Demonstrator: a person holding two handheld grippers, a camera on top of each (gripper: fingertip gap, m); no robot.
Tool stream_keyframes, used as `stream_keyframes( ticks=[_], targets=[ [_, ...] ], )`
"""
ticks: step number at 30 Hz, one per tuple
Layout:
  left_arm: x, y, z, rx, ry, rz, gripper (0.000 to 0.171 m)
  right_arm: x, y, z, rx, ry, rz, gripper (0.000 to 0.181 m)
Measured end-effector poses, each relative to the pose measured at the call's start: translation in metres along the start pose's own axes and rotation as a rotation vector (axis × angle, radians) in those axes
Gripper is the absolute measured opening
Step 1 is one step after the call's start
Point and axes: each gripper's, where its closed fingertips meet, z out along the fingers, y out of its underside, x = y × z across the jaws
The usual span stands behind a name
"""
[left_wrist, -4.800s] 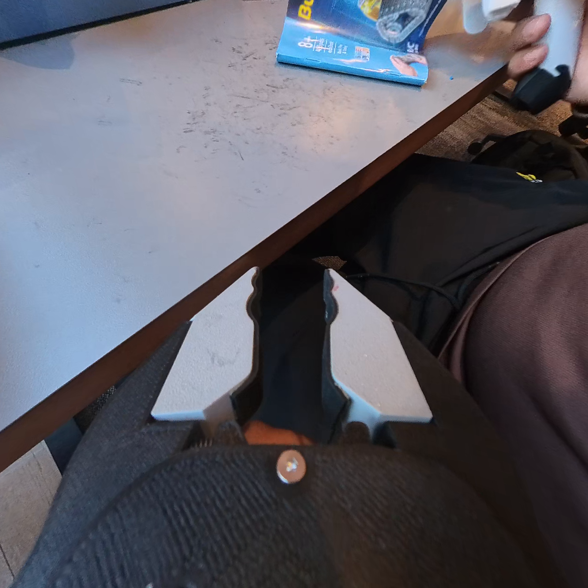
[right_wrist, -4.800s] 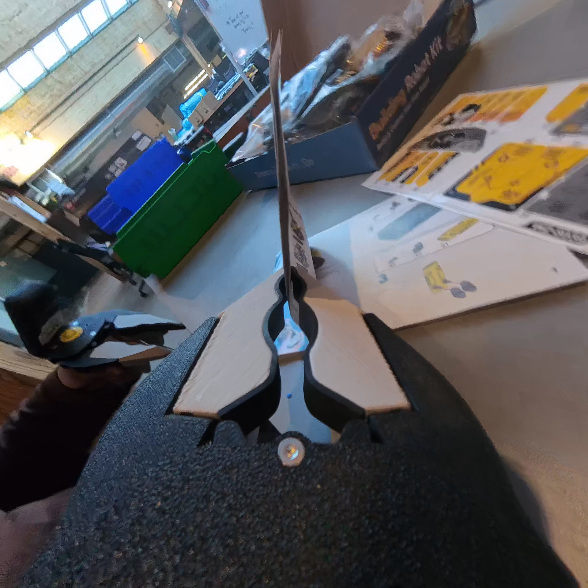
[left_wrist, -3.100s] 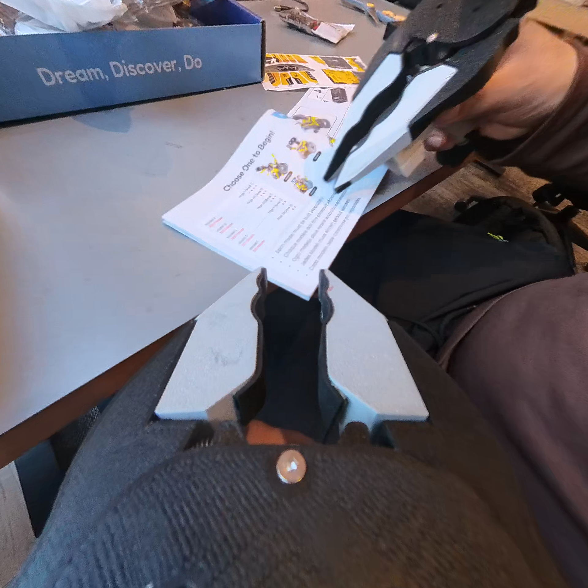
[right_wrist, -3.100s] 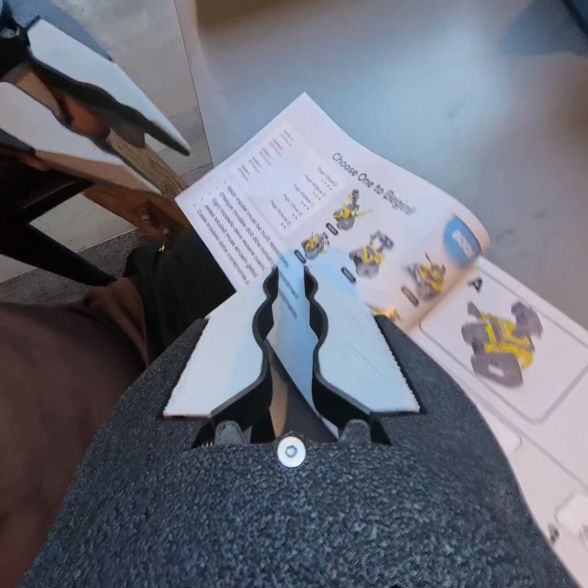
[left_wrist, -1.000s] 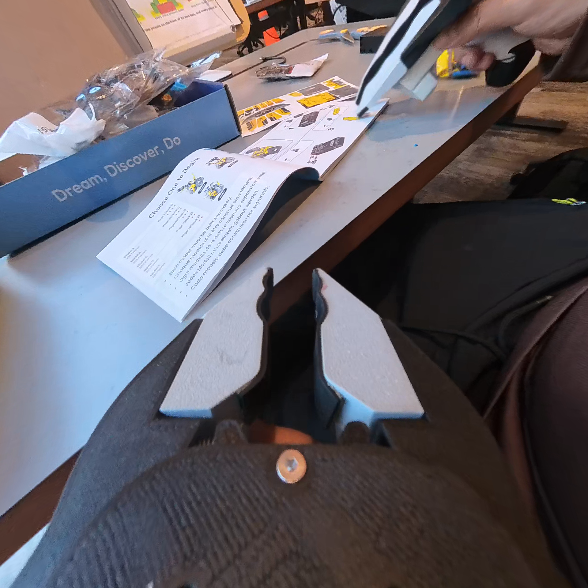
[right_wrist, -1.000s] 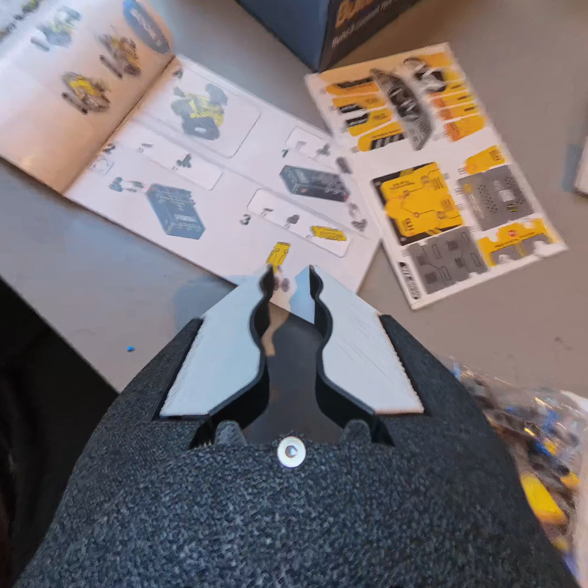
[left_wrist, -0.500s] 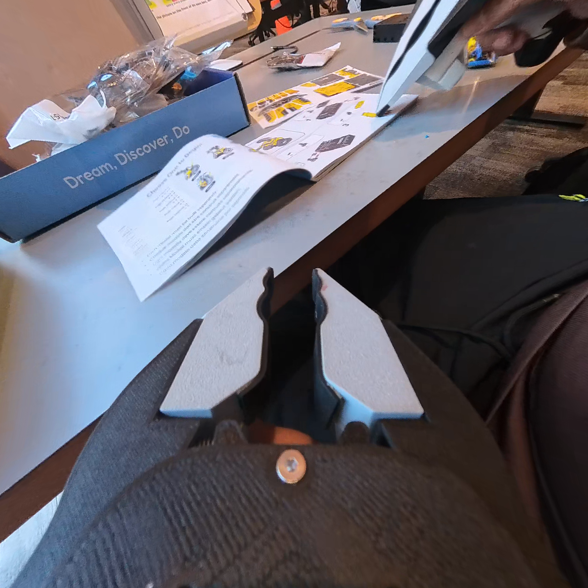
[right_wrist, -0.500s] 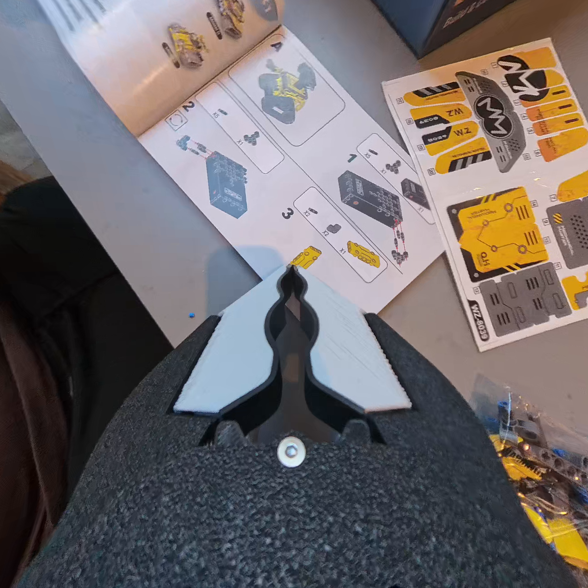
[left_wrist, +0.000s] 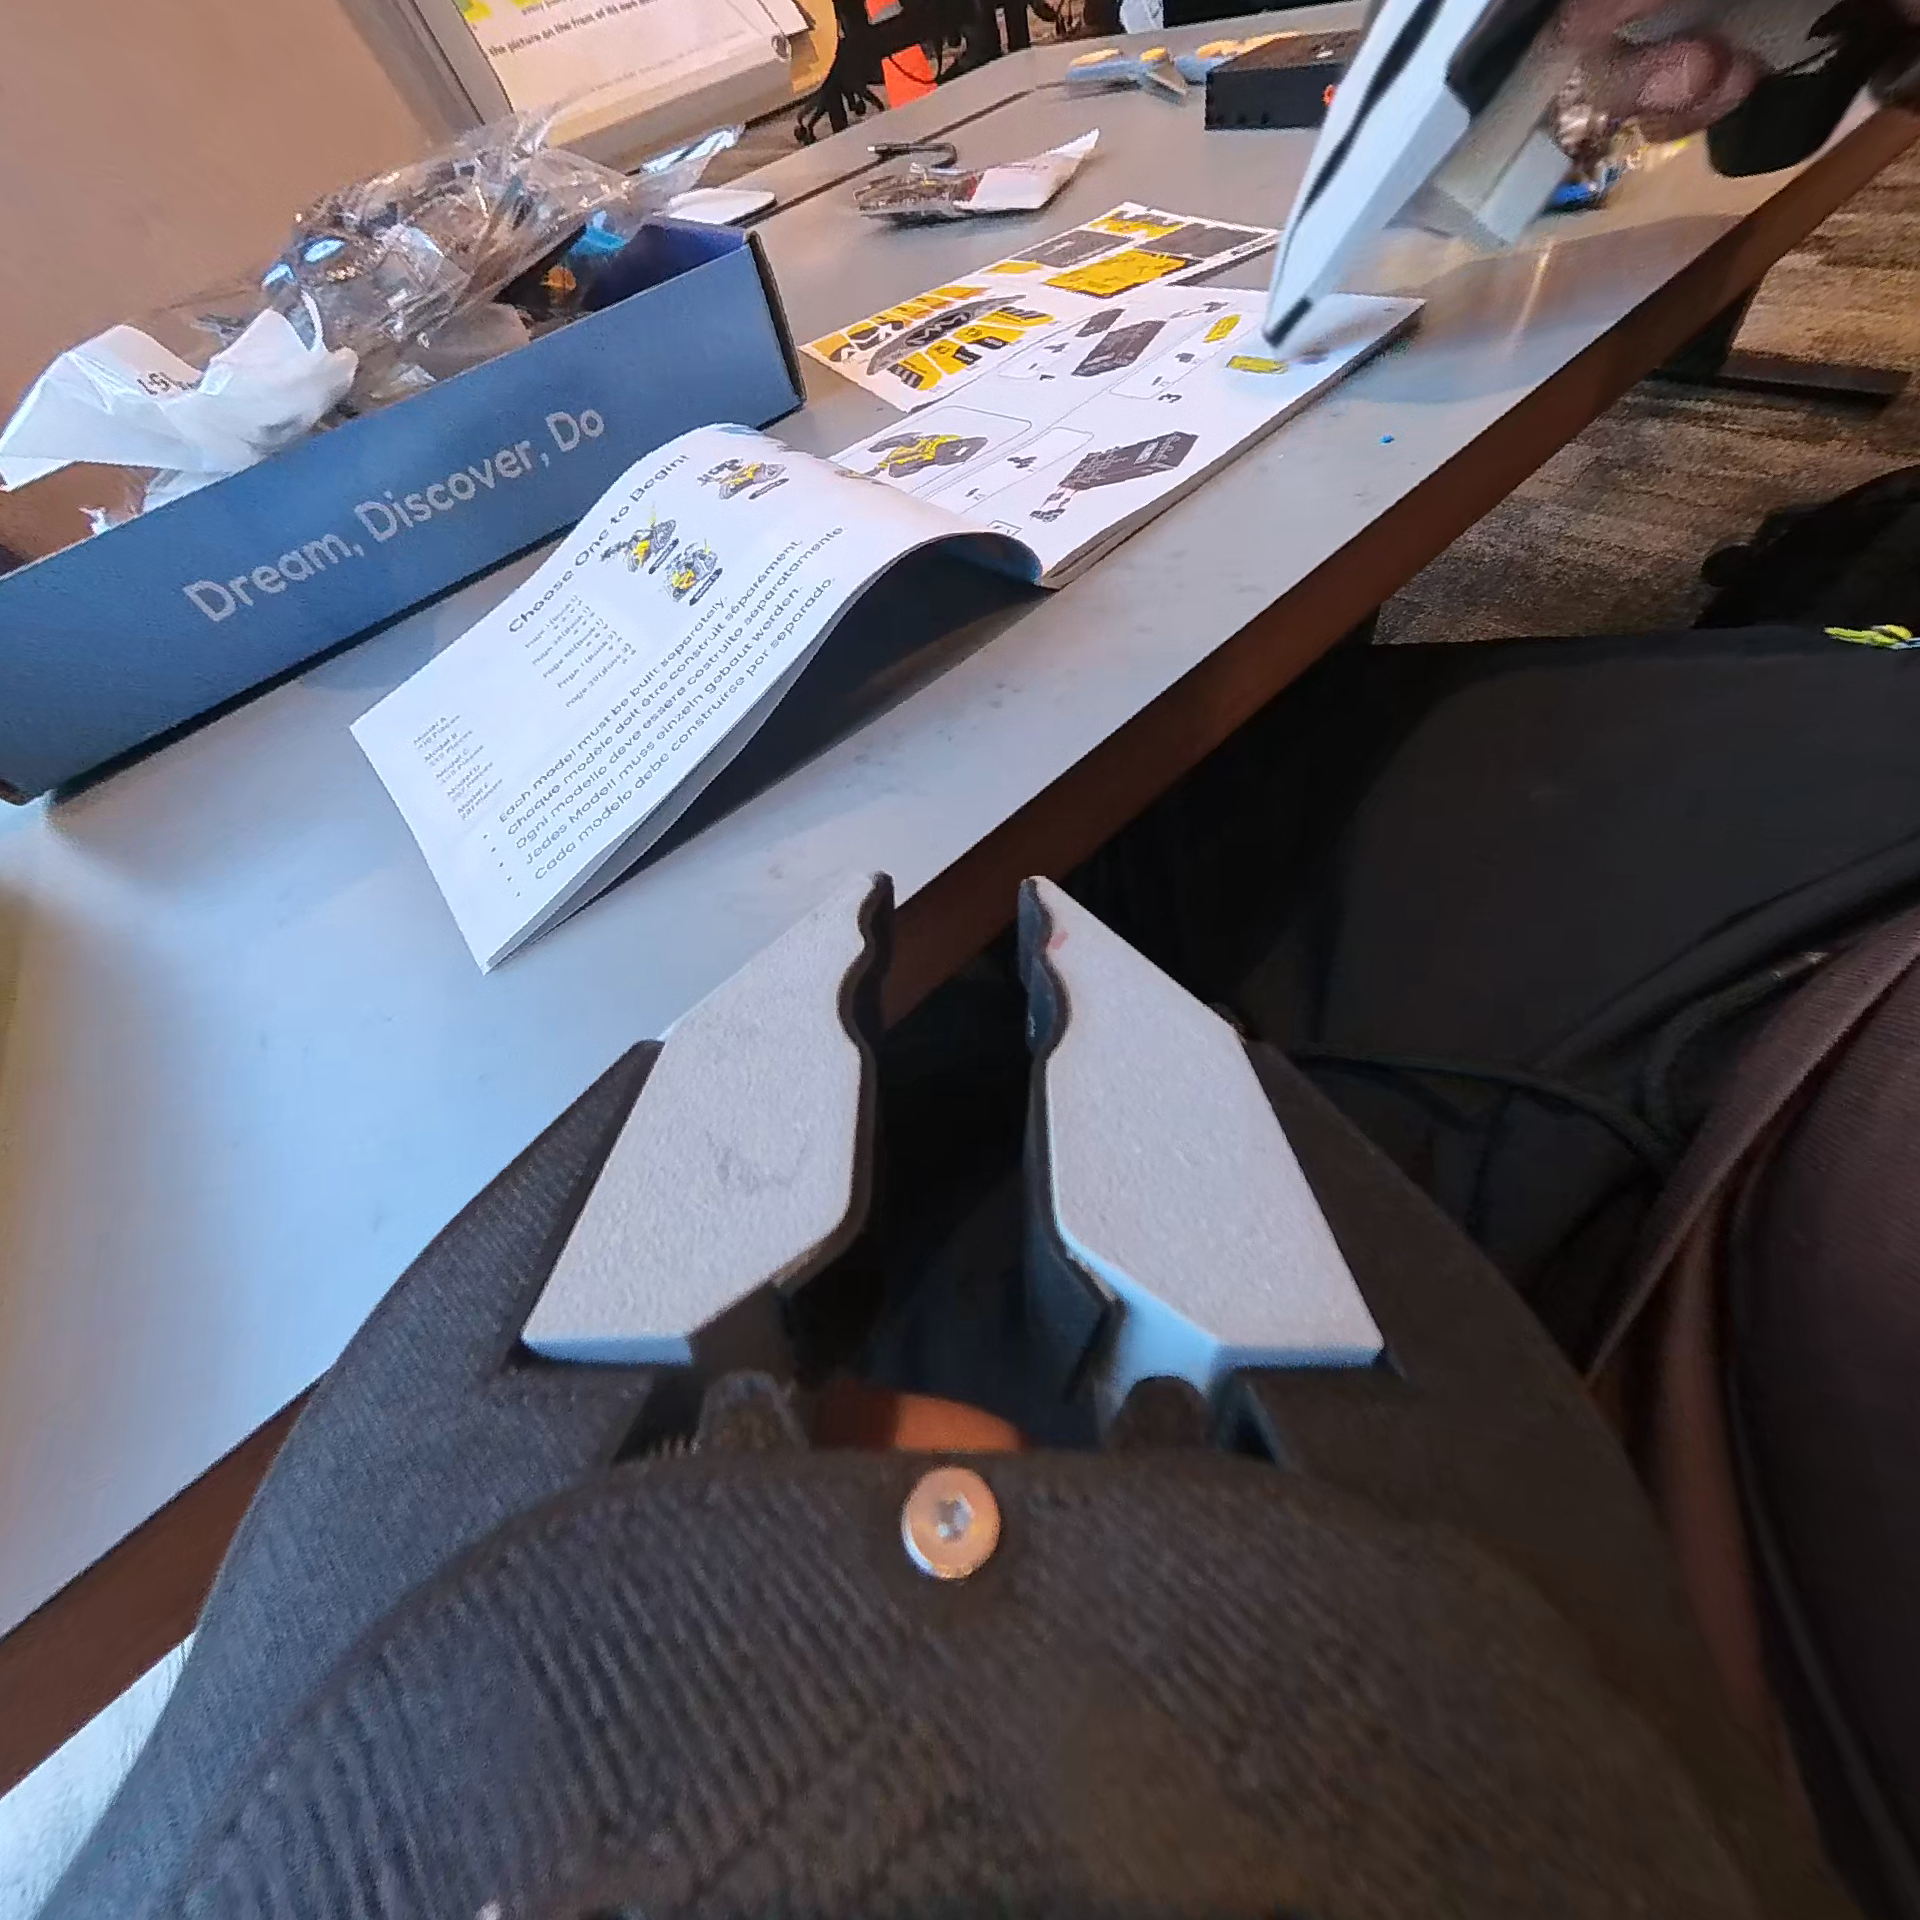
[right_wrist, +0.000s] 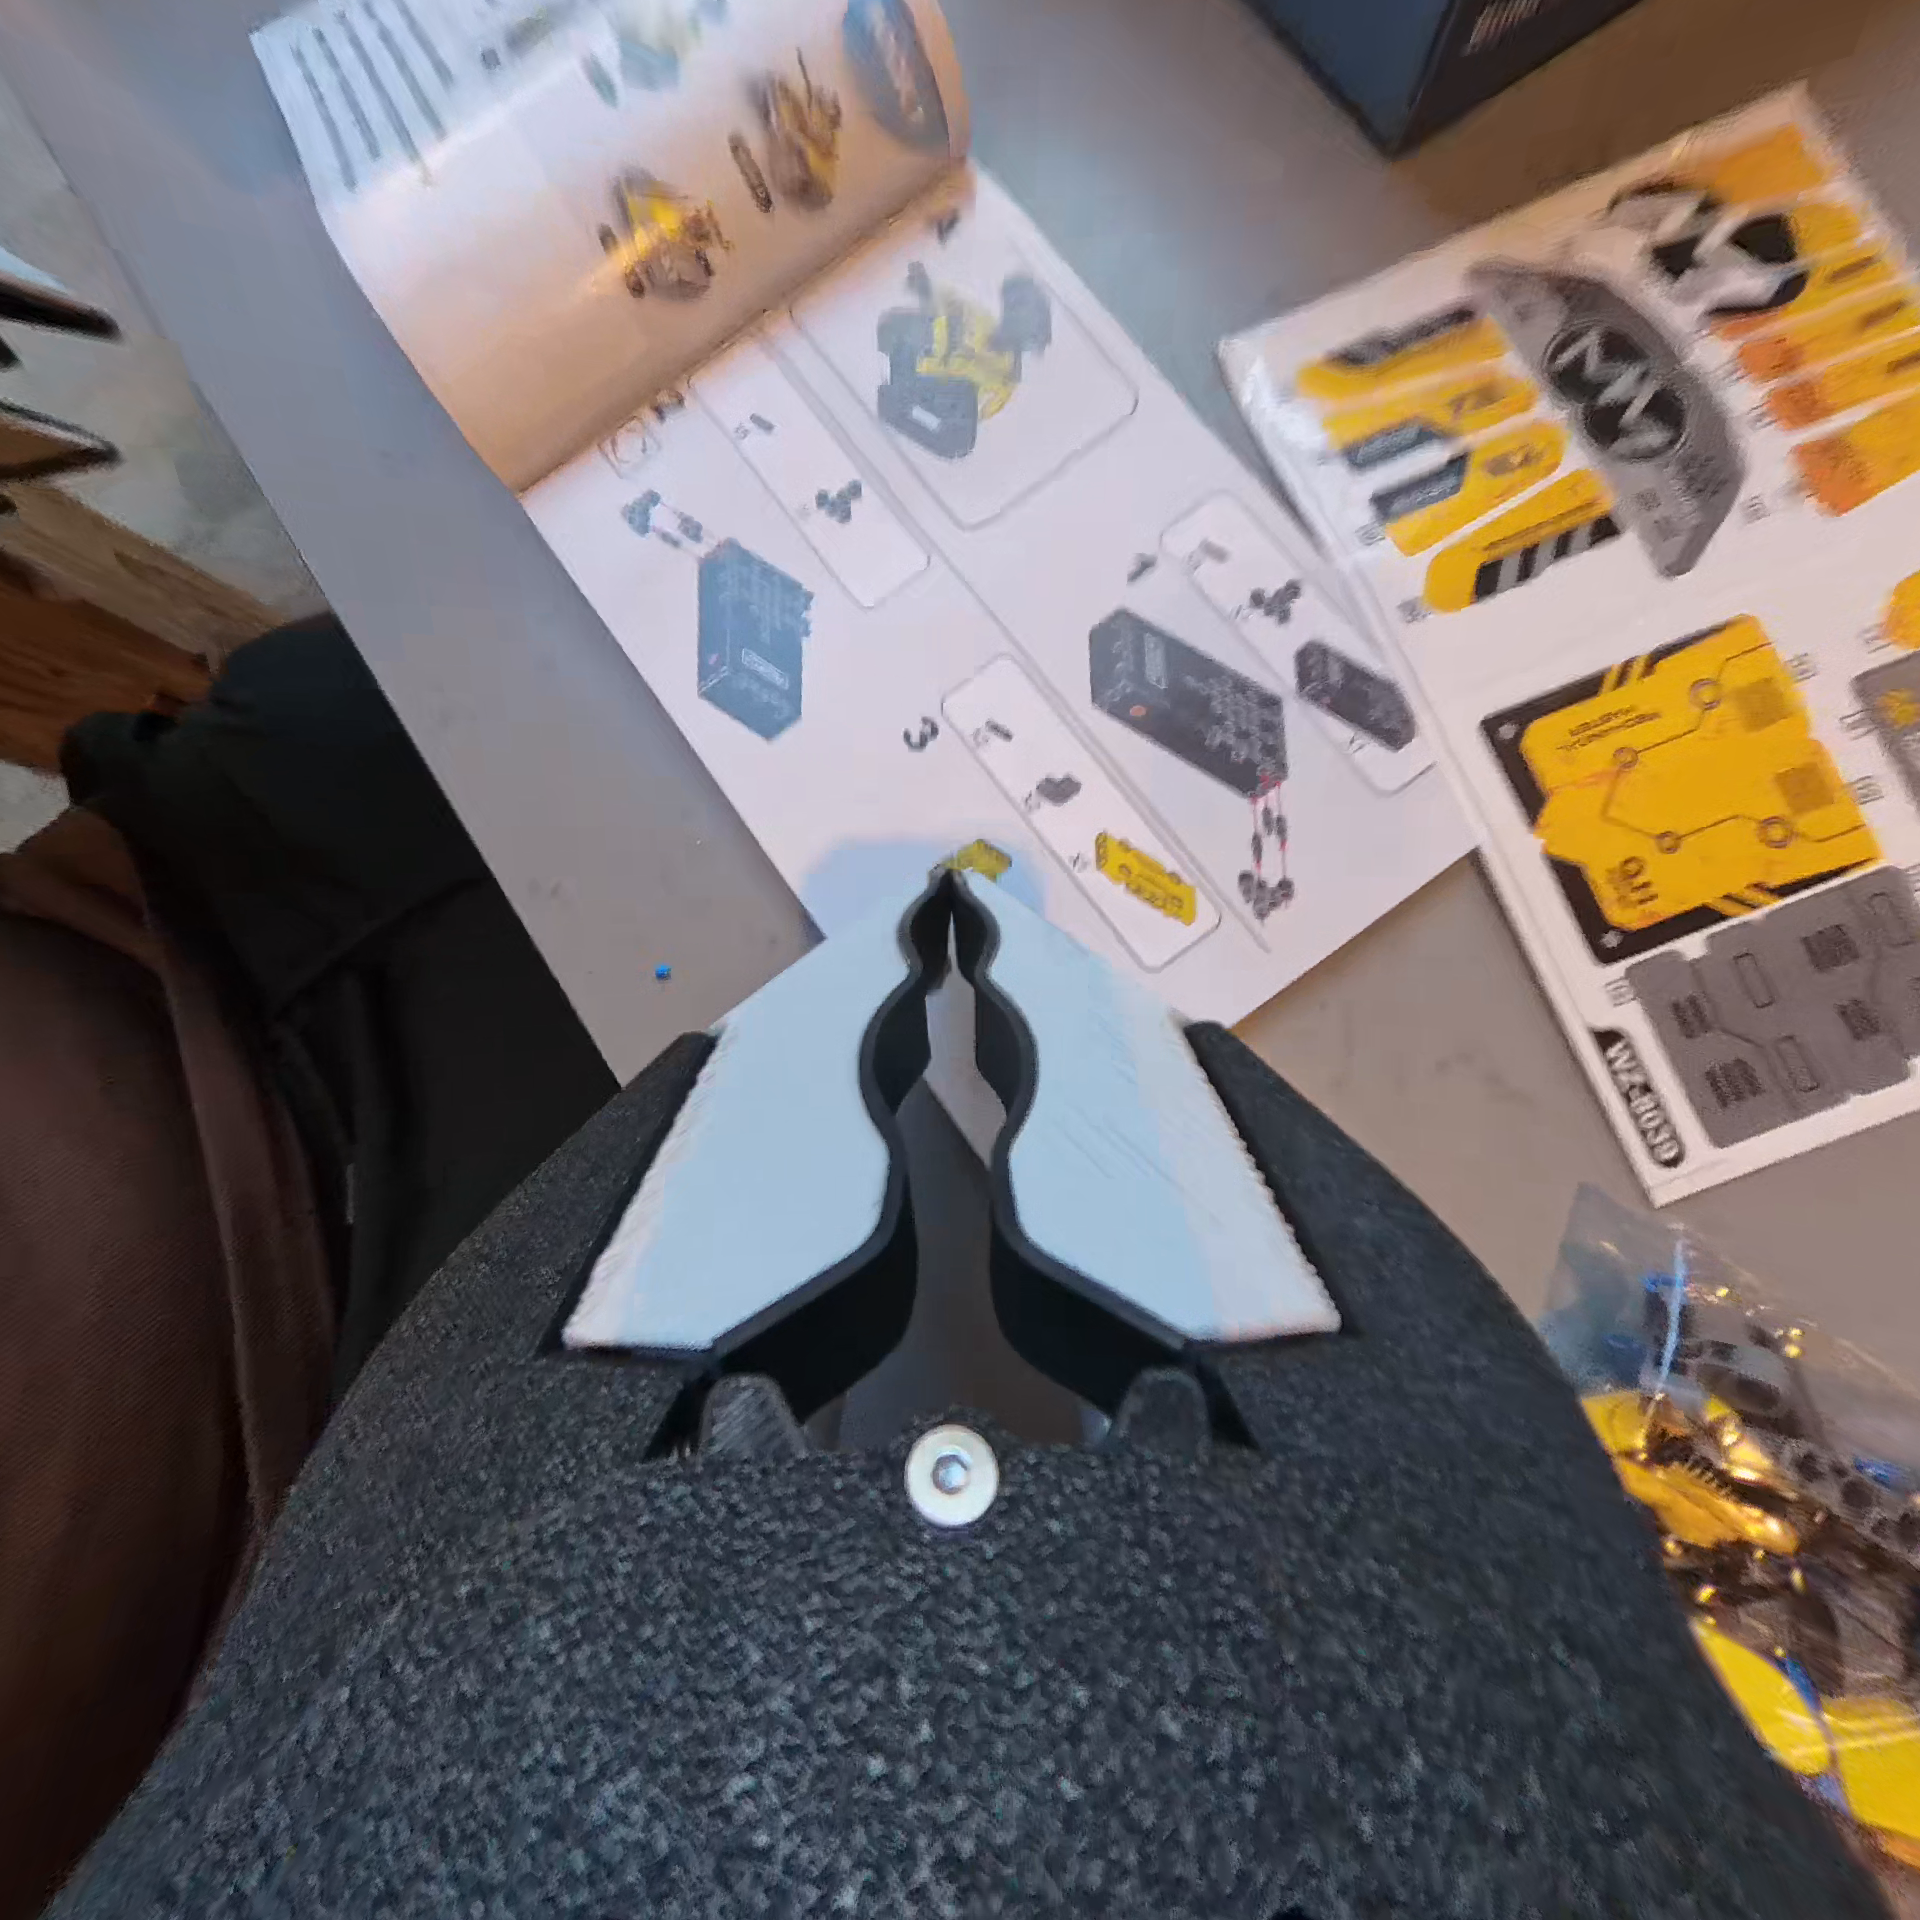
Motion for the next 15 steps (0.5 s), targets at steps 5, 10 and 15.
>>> stream_keyframes(
  ticks=[5,10,15],
  targets=[
    [0.001,0.000,0.001,-0.001,0.006,0.002,0.021,0.005,-0.030,-0.009,0.164,0.074,-0.036,0.001],
    [0.002,0.001,0.002,-0.005,0.009,0.018,0.021,0.009,-0.014,0.006,0.072,0.121,-0.101,0.000],
    [0.004,0.000,0.002,-0.003,0.013,0.025,0.021,0.006,-0.007,0.012,0.035,0.093,-0.123,0.000]
  ],
)
